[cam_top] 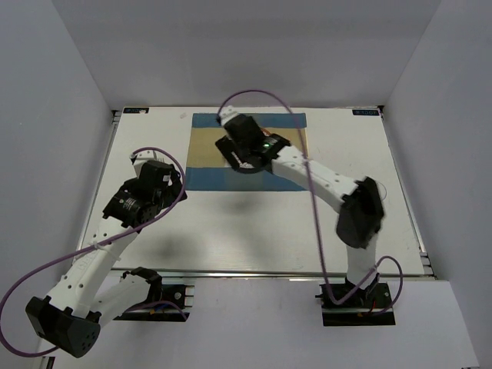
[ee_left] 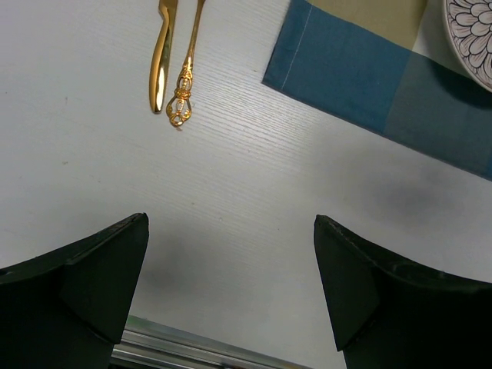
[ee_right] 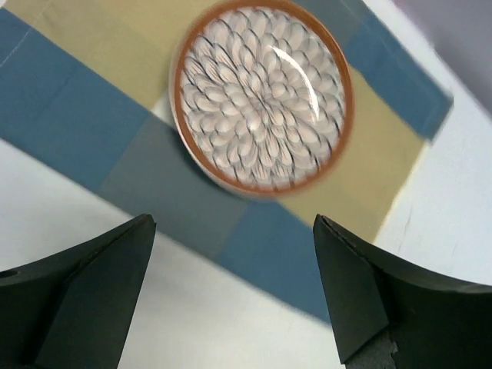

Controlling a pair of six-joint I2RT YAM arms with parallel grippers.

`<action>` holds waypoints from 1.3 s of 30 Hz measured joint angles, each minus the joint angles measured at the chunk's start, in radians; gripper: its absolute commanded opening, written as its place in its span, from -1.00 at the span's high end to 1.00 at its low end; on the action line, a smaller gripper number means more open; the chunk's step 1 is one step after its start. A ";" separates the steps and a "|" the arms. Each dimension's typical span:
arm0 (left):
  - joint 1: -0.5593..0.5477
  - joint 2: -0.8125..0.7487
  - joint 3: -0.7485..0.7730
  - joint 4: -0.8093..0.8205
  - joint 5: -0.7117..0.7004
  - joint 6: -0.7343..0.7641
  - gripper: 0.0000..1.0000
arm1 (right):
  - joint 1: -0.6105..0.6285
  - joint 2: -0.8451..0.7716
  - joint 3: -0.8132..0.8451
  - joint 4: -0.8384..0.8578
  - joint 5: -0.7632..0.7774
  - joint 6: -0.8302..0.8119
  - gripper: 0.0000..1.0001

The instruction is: Set the dinner table for one person

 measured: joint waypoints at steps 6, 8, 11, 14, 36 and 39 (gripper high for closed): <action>-0.007 -0.023 0.000 -0.009 -0.030 -0.020 -0.96 | -0.177 -0.497 -0.467 0.035 -0.030 0.246 -0.79; -0.007 -0.024 0.000 -0.009 -0.032 -0.023 -0.96 | -0.257 -0.640 -0.599 0.020 -0.003 0.323 -0.78; -0.007 -0.022 0.000 -0.008 -0.031 -0.023 -0.96 | -0.342 -0.814 -0.756 -0.003 0.047 0.401 -0.78; -0.007 -0.017 0.000 -0.004 -0.022 -0.018 -0.96 | -0.413 -0.889 -0.807 -0.048 0.077 0.434 -0.78; -0.007 0.019 -0.002 0.005 0.026 0.016 -0.96 | -0.824 -0.563 -0.849 0.047 -0.029 0.515 -0.56; -0.007 0.019 -0.002 0.005 0.028 0.017 -0.96 | -0.839 -0.531 -0.873 0.070 -0.050 0.525 -0.23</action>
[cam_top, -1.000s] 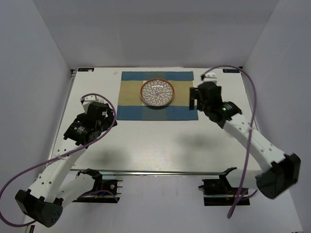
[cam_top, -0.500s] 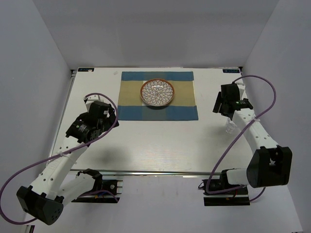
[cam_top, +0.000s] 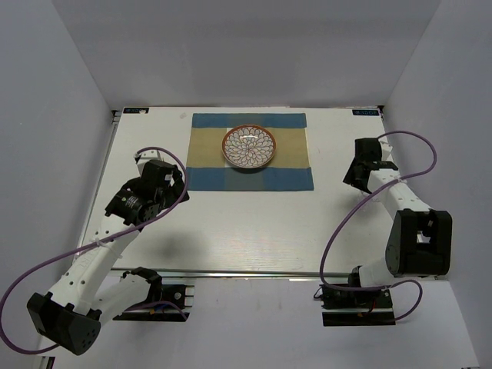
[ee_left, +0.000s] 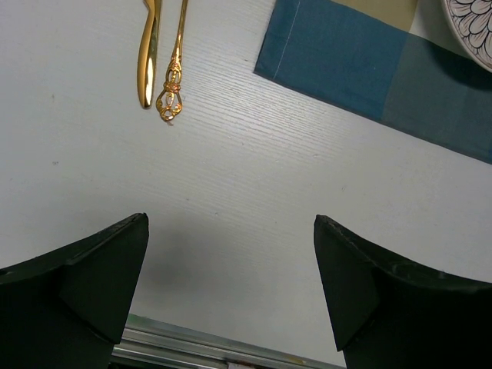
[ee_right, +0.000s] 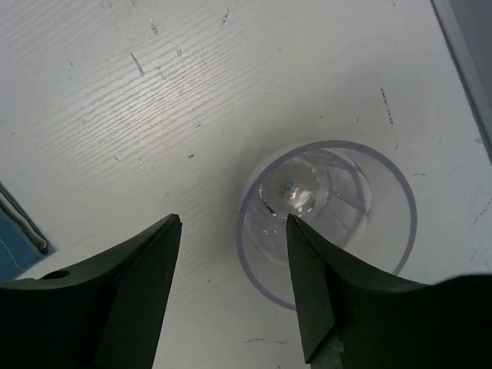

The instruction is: Set the dinner table for one person

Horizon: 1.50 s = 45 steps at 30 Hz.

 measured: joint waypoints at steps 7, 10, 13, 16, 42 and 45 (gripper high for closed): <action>0.000 0.000 0.000 0.000 0.002 0.001 -0.96 | -0.006 0.001 -0.013 0.020 0.022 0.016 1.00; 0.000 0.000 0.000 0.002 0.005 0.002 -0.96 | -0.005 -0.003 -0.007 0.012 0.025 0.014 1.00; 0.000 0.000 0.000 0.007 0.006 0.003 -0.96 | 0.005 -0.003 0.023 -0.001 -0.008 -0.006 1.00; 0.000 0.000 0.000 0.010 0.006 0.003 -0.96 | 0.033 0.016 0.122 -0.050 -0.069 -0.042 1.00; 0.005 0.085 0.000 0.013 -0.007 0.000 -0.96 | 0.274 0.923 1.320 -0.118 -0.294 -0.362 1.00; 0.007 0.076 0.000 0.013 -0.007 0.000 -0.96 | 0.277 0.934 1.291 -0.059 -0.294 -0.391 1.00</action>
